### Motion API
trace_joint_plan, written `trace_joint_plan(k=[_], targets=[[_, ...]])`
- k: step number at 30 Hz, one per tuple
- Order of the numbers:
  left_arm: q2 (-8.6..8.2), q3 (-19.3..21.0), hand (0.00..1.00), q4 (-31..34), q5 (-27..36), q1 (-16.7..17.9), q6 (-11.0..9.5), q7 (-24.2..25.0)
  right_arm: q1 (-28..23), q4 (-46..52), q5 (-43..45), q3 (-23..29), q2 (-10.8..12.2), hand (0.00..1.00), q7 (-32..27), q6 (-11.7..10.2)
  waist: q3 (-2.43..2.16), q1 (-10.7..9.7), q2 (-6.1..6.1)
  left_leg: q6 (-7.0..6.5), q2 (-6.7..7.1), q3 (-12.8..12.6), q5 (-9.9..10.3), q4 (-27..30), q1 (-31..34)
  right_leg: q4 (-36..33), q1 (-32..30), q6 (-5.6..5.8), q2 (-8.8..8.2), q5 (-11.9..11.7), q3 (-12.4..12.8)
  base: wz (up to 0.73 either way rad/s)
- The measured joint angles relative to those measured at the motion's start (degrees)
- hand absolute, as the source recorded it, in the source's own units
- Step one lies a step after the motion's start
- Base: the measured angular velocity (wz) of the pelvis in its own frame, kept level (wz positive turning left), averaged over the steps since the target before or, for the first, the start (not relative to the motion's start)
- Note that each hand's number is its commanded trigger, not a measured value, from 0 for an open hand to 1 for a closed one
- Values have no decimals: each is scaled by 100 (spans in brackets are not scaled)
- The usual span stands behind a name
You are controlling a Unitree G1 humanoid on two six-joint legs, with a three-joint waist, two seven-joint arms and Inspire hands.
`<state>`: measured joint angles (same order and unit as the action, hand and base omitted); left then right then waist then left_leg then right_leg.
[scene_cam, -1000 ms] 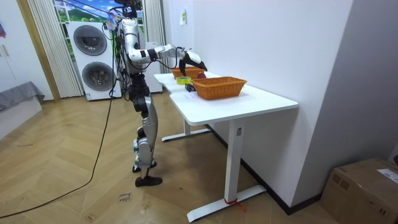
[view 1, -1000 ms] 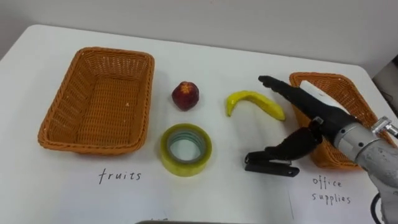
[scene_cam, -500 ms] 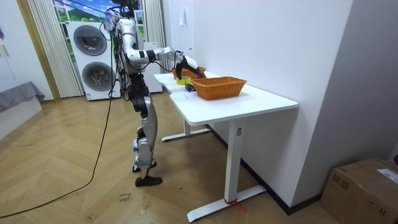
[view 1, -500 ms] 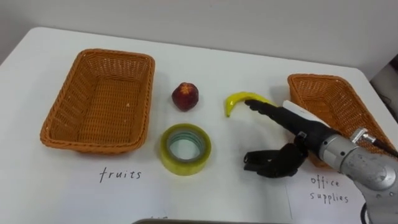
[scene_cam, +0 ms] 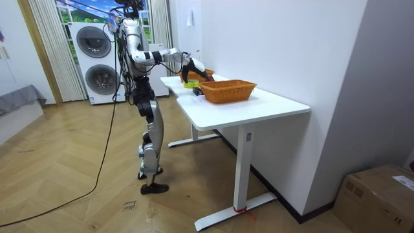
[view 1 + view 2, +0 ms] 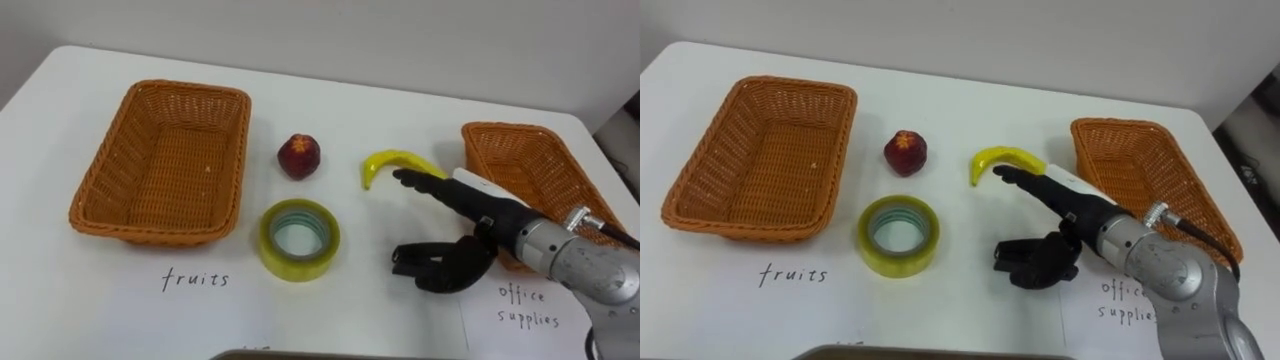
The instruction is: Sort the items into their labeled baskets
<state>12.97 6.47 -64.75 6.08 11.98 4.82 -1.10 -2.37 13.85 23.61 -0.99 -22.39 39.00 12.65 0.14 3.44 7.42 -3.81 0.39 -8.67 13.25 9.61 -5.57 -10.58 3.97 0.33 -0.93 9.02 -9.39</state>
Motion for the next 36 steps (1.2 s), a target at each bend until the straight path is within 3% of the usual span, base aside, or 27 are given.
trace_joint_plan(k=[11, 22, 36], targets=[[-7, -6, 0, 1, 3, -45, 32, -99, -99, -24, 296, -77, 1, 0, 195, 126, -6, 27, -119, 0, -1, 1, 0, -14, 4, 2, -16, 0, 2, 0, -8, 0], [-8, 2, 0, 2, 80, -125, 35, -129, -146, -184, 523, -90, 2, 0, 326, 139, -16, 28, -109, 0, 0, 1, 0, -11, 2, 2, -15, 0, 2, 0, -12, 0], [-62, 0, 0, 0, 124, -128, 35, -373, -154, -444, 829, -122, 3, 0, 592, 364, -15, 63, -108, 1, 0, -2, -1, -11, -3, 1, -14, 0, 2, 0, -13, 0]])
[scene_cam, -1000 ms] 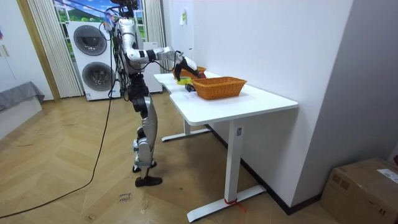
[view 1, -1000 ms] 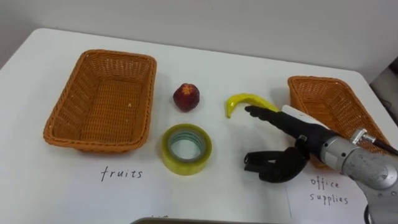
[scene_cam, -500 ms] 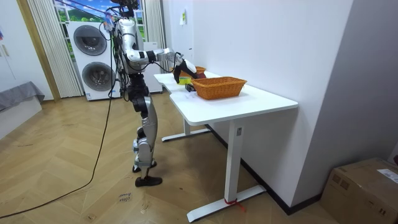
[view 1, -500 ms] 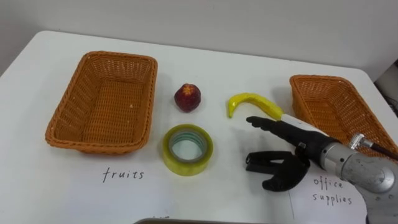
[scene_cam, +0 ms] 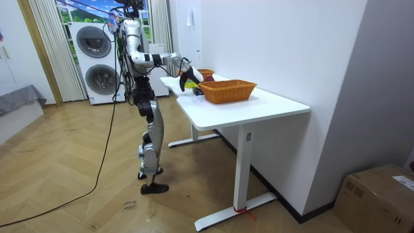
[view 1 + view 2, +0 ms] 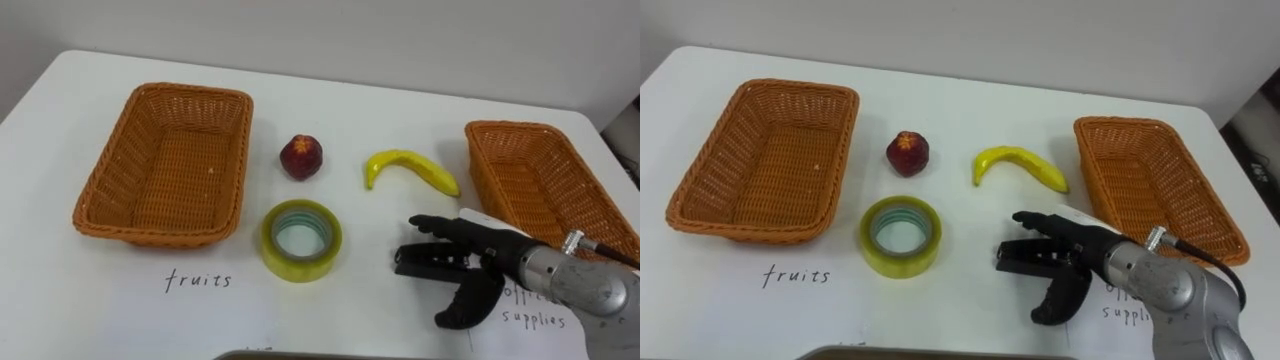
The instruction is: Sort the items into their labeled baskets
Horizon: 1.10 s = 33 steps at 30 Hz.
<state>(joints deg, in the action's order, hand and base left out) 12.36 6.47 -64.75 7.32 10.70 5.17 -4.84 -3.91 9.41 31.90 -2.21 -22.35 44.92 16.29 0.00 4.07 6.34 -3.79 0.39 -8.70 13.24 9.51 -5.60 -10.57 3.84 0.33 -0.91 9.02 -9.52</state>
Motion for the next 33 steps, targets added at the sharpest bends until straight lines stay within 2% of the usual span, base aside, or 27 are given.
trace_joint_plan(k=[10, 13, 33], targets=[[-2, -10, 0, 0, 4, -44, 0, -76, 2, 1, 275, -115, 36, 0, 23, 1, 8, 84, 41, 0, 0, 0, 0, -2, 2, 0, 4, 0, -3, 0, -1, 0], [-2, -102, 0, -1, 0, -58, 1, -77, 2, 1, 343, -123, 42, 0, 25, 1, 9, 86, 40, 0, 1, -1, 0, 0, 1, 0, 4, 0, -3, 0, 6, 0], [-4, -96, 0, 3, -13, -126, 93, -60, 27, 1, 885, -165, 174, 0, 25, 1, 23, 122, 14, 0, 1, -14, -1, -1, 0, 1, -6, -1, -2, -1, 4, 0]])
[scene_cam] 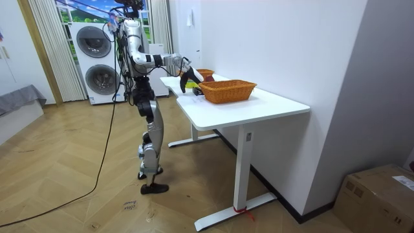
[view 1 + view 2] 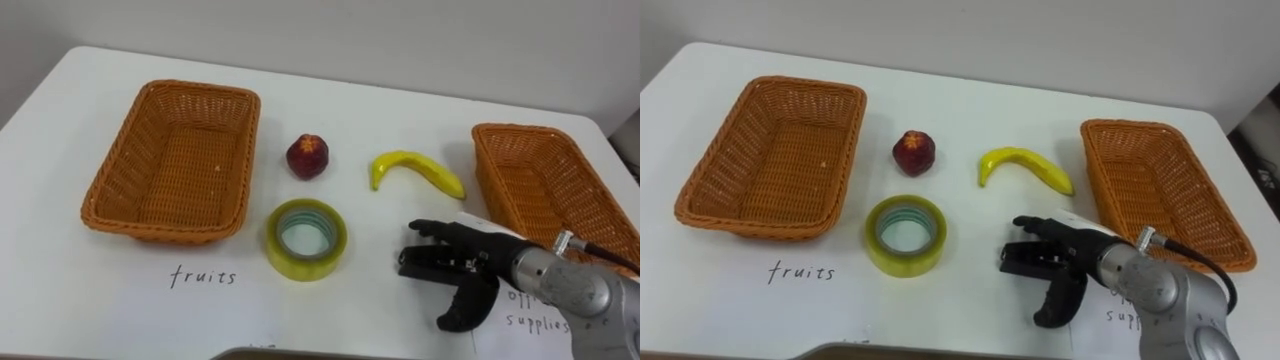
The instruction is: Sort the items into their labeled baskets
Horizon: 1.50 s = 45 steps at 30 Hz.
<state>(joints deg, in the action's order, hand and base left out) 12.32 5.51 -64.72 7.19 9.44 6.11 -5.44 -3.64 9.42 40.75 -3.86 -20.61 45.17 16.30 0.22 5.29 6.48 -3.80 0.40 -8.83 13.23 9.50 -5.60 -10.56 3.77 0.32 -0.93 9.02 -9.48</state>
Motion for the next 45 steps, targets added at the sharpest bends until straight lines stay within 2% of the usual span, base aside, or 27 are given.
trace_joint_plan(k=[15, 21, 25, 29, 34, 45], targets=[[-16, 1, 0, 92, -21, 8, 99, 8, 0, -1, 284, 0, 20, 0, -42, 86, -2, 10, 2, 0, 2, 7, 0, -17, 5, 4, -6, 0, 1, 0, -4, 0], [-31, -4, 0, 280, -40, 19, 100, 11, 0, -30, 879, -2, 292, 0, -84, 124, -10, 15, -18, 0, 2, 10, 0, -11, -1, 4, 6, 0, 2, 0, 2, 0], [-37, -3, 0, 281, -45, 17, 98, -9, 5, -125, 941, 0, 332, 0, -219, 128, -20, 88, -44, -2, 7, 8, -1, -3, -11, 2, 13, 0, -2, 0, 4, 0], [-111, -4, 0, 281, 7, 33, 102, -62, 59, -332, 956, 7, 329, 0, -516, 188, -24, 140, -58, -2, 6, 7, -2, 6, -25, 1, 35, 0, -5, 0, 8, 0], [-166, -4, 0, 283, 7, 33, 104, -110, 48, -416, 956, 25, 341, 0, -763, 207, -24, 109, -73, -2, 5, 7, -3, -1, -70, 0, 75, 0, -3, -1, -2, 0], [-168, -2, 0, 285, 5, 36, 103, -185, -37, -410, 952, 54, 505, 0, -1128, 197, -24, -11, -76, -7, 12, 5, -8, 6, -99, -9, 97, 0, -12, -13, -2, 0]])
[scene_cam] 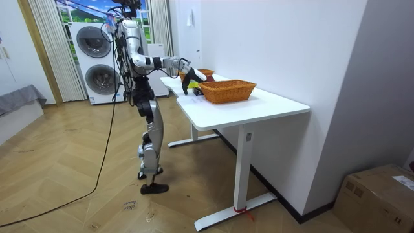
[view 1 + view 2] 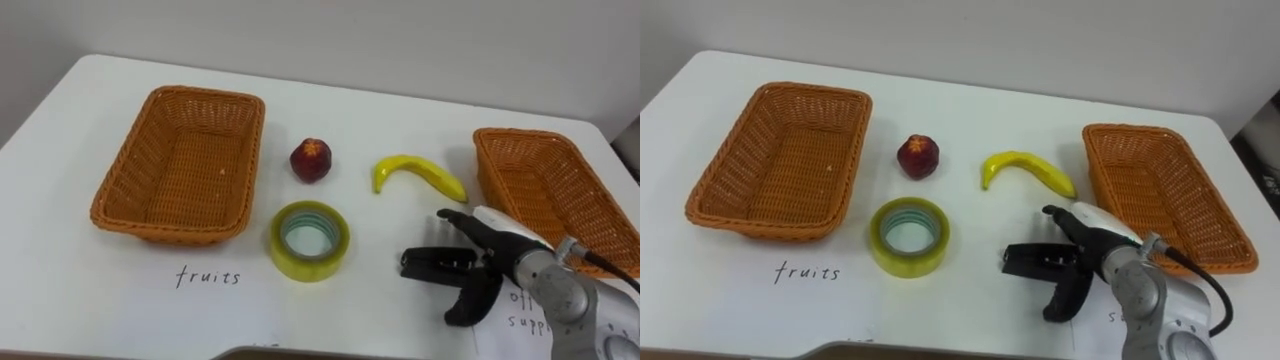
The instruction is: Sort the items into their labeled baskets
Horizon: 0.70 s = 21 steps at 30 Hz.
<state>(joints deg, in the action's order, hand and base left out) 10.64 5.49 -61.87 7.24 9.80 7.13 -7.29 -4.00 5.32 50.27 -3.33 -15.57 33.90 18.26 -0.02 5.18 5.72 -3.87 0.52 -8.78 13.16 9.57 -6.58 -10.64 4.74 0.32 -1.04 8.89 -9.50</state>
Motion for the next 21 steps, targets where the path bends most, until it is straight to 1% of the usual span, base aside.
trace_joint_plan(k=[5, 10, 13, 21], targets=[[0, -1, 0, 0, 0, -2, 0, 2, -27, -7, 0, 0, 6, 0, -77, -6, -2, -22, 0, -1, 2, -3, -2, 2, -6, 0, 2, -1, -1, -4, 2, 0], [0, -3, 0, -1, 0, -1, -9, 1, -30, -33, -3, -2, 6, 0, -112, -22, -2, -2, 0, -3, 3, -10, -3, 1, -7, -5, -40, -1, -3, -10, 7, -1], [0, -2, 0, -1, -22, -2, -10, 1, -31, -38, -1, -20, 4, 0, -146, -76, -3, 18, 0, -4, 3, -24, -6, -3, -4, -3, -48, -1, 0, -18, 16, -1], [2, 3, 0, -1, -62, -10, -10, 3, -40, -37, -1, -43, 3, 0, -198, -114, -3, 16, 0, -5, 0, -41, -7, -3, -1, -3, -61, -5, 3, -27, 25, -1]])
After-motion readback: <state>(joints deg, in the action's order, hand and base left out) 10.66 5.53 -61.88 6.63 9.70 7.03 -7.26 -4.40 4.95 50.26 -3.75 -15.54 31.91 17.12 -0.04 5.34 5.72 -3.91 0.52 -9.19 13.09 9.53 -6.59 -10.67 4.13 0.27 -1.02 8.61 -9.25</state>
